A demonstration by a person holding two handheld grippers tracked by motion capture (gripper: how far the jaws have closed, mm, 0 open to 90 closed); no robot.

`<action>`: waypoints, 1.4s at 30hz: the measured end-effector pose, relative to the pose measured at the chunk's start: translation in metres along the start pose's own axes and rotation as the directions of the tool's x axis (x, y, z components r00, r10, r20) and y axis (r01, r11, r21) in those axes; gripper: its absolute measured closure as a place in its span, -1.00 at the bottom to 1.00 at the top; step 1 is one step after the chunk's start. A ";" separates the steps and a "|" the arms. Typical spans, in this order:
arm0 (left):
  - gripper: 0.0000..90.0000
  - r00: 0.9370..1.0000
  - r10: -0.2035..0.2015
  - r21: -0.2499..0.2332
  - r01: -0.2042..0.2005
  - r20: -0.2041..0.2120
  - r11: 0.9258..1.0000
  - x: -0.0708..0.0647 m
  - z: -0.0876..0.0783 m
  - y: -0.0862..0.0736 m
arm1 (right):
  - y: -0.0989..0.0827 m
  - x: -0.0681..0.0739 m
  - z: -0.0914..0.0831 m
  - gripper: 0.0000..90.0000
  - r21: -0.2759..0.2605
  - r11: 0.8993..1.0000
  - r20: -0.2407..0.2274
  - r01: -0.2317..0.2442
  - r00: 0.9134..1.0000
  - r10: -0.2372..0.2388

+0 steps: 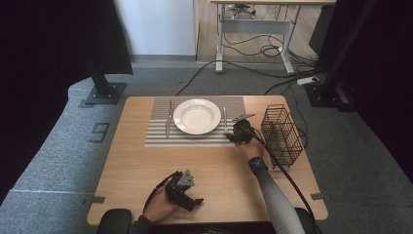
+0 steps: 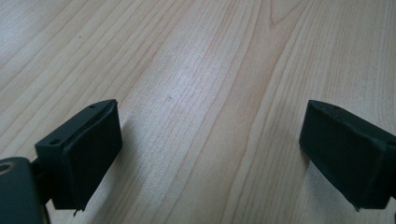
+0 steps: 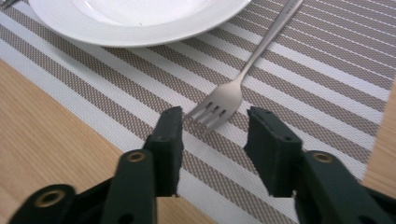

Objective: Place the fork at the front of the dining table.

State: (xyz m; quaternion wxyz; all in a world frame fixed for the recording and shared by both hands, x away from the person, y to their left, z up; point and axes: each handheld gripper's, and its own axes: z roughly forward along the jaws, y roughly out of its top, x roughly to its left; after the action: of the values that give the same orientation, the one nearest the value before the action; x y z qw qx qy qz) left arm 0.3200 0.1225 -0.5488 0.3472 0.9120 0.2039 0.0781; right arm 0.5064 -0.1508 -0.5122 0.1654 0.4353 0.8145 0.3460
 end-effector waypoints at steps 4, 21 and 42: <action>-0.88 1.000 -0.002 0.000 0.002 0.001 1.000 0.000 0.000 0.000 | -0.004 -0.002 -0.003 0.37 0.013 1.000 -0.020 -0.002 1.000 0.003; -0.88 1.000 -0.002 0.000 0.002 0.001 1.000 0.000 0.000 0.000 | -0.009 -0.001 0.016 0.60 -0.003 1.000 -0.024 -0.004 1.000 0.004; -0.87 1.000 -0.023 -0.002 0.023 -0.016 1.000 0.001 0.000 0.000 | -0.001 -0.001 0.005 -0.04 -0.029 0.999 -0.031 0.016 0.999 -0.017</action>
State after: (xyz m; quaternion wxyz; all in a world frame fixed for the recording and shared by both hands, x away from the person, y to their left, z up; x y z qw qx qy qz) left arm 0.3208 0.1234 -0.5489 0.3473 0.9087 0.2170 0.0815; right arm 0.5096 -0.1494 -0.5164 0.1618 0.4209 0.8155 0.3628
